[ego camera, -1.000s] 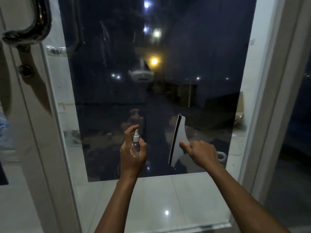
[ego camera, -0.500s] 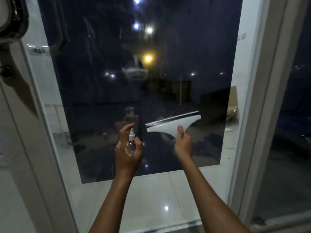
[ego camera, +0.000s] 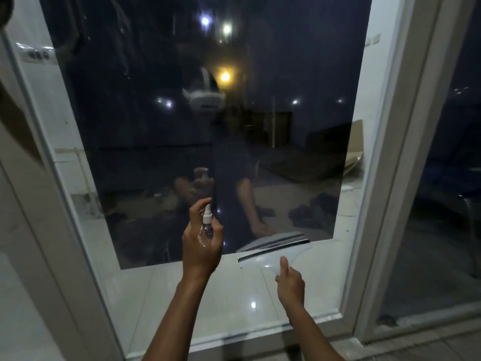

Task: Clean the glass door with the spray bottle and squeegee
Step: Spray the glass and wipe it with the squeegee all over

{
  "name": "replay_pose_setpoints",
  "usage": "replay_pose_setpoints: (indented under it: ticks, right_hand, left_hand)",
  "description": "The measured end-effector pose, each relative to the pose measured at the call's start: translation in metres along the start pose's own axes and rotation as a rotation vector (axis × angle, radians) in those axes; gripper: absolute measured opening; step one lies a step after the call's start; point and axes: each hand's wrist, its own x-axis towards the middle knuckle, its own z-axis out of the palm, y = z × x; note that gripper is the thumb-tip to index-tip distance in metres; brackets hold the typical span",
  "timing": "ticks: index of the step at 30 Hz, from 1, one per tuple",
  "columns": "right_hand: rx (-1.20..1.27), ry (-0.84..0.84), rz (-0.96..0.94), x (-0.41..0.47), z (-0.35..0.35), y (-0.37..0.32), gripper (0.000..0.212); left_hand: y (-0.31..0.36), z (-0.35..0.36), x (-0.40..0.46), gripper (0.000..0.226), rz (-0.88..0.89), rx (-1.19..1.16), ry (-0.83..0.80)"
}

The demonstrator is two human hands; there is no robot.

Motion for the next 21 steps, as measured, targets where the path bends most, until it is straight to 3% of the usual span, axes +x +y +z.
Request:
replay_pose_setpoints:
  ticks: [6, 14, 16, 21]
  right_hand:
    - [0.136, 0.055, -0.106, 0.007, -0.016, -0.045, 0.060]
    - [0.238, 0.091, -0.423, 0.026, -0.034, -0.175, 0.065]
    - [0.143, 0.078, -0.545, 0.029, -0.038, -0.214, 0.069]
    - [-0.493, 0.051, -0.874, 0.025, -0.037, -0.273, 0.071]
  left_hand:
    - [0.004, 0.009, -0.003, 0.039, -0.024, -0.001, -0.026]
    - [0.032, 0.010, 0.033, 0.040, 0.076, -0.047, -0.007]
    - [0.041, 0.011, 0.045, 0.040, 0.101, -0.075, -0.015]
    - [0.058, 0.008, 0.073, 0.039, 0.152, -0.076, 0.003]
